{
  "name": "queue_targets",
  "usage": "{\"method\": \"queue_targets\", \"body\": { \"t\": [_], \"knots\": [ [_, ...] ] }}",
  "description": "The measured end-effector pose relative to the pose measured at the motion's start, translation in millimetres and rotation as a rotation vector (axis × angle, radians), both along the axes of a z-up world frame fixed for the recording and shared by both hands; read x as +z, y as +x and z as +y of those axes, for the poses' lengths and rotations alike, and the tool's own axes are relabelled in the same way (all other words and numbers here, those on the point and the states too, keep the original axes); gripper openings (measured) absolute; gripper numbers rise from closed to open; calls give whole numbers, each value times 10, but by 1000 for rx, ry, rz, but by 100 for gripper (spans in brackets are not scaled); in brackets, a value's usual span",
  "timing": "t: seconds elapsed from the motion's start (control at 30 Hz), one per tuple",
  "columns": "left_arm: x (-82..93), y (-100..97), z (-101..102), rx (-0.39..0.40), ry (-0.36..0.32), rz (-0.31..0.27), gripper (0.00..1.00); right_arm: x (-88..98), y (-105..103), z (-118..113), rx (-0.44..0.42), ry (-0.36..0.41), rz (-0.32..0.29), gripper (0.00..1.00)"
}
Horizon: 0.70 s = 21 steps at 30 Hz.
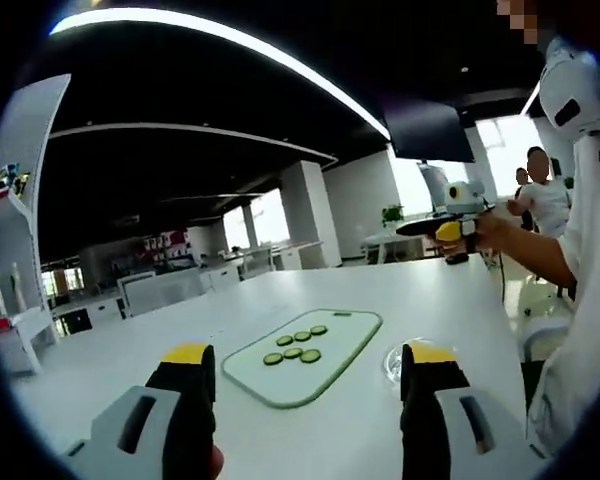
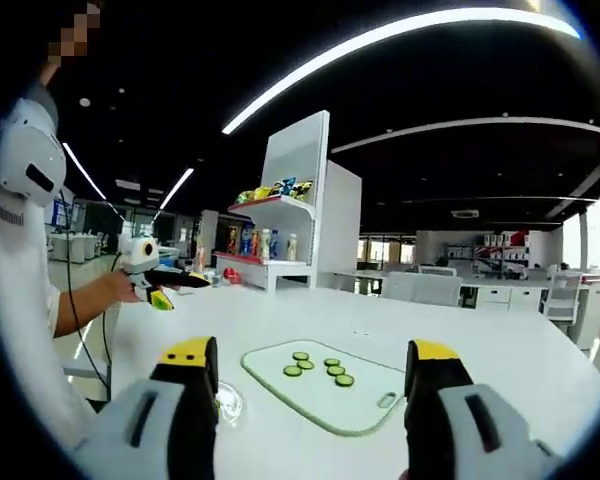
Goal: Open the petri dish lid, add cucumber slices into the petri dish, and close the lid
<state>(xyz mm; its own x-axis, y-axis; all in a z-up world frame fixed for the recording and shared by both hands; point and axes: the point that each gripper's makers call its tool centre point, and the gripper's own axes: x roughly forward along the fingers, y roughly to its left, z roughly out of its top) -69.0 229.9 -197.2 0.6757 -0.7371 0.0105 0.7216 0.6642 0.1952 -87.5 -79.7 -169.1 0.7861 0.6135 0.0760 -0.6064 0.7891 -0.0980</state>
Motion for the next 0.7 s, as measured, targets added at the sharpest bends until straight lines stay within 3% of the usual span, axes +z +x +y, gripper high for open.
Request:
{"method": "queue_targets", "body": {
  "t": [0.17, 0.7],
  "knots": [
    [71, -2, 180, 64, -37, -17, 74, 8, -24, -215, -95, -10, -19, 74],
    [115, -74, 423, 142, -66, -24, 74, 5, -160, -613, -189, 67, -35, 74]
  ]
}}
